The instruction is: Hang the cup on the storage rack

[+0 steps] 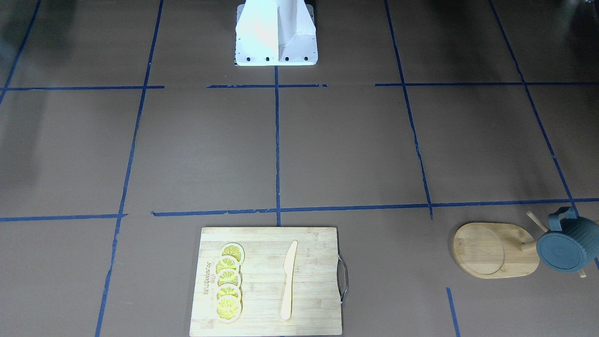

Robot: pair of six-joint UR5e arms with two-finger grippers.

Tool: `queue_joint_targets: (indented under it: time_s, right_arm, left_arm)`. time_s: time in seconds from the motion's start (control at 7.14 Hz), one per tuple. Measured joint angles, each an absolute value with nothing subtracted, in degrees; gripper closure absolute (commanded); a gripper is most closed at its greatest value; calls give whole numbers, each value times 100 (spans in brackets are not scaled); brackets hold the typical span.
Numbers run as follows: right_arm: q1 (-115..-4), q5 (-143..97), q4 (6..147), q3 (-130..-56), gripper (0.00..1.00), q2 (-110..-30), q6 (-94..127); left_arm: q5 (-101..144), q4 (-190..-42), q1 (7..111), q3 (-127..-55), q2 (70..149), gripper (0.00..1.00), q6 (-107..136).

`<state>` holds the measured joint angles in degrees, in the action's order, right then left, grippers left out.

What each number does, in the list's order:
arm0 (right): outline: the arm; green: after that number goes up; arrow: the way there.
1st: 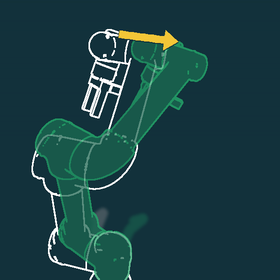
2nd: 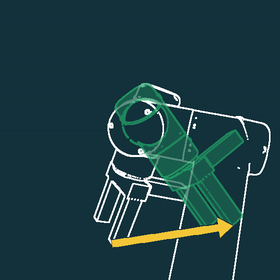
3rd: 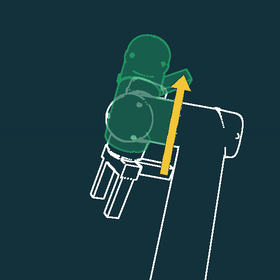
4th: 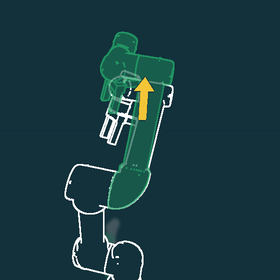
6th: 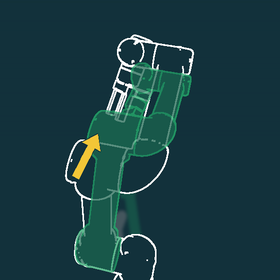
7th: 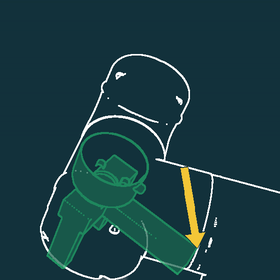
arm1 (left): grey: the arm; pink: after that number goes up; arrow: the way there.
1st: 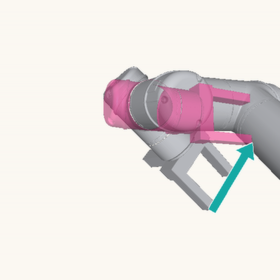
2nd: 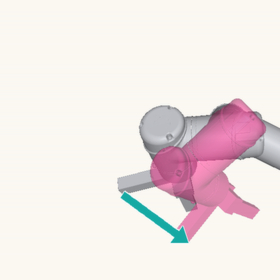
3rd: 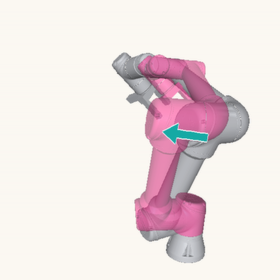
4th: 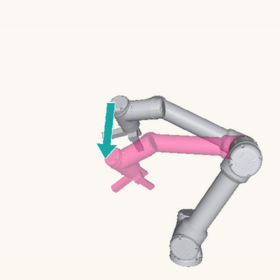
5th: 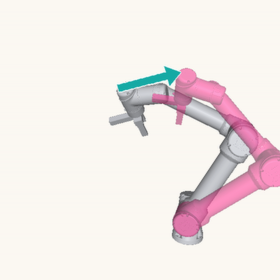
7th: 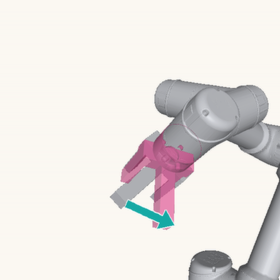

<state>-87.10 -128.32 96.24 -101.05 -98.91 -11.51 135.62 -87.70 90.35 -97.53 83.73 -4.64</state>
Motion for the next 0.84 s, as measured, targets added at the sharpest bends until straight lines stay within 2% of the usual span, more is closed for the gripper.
queue_joint_targets:
  time_s: [0.84]
  right_arm:
    - [-8710, -12798, 9622, -10029, 0, -9865, -1136]
  left_arm:
    - [13557, -8766, 9018, -9774, 8366, 0, -468]
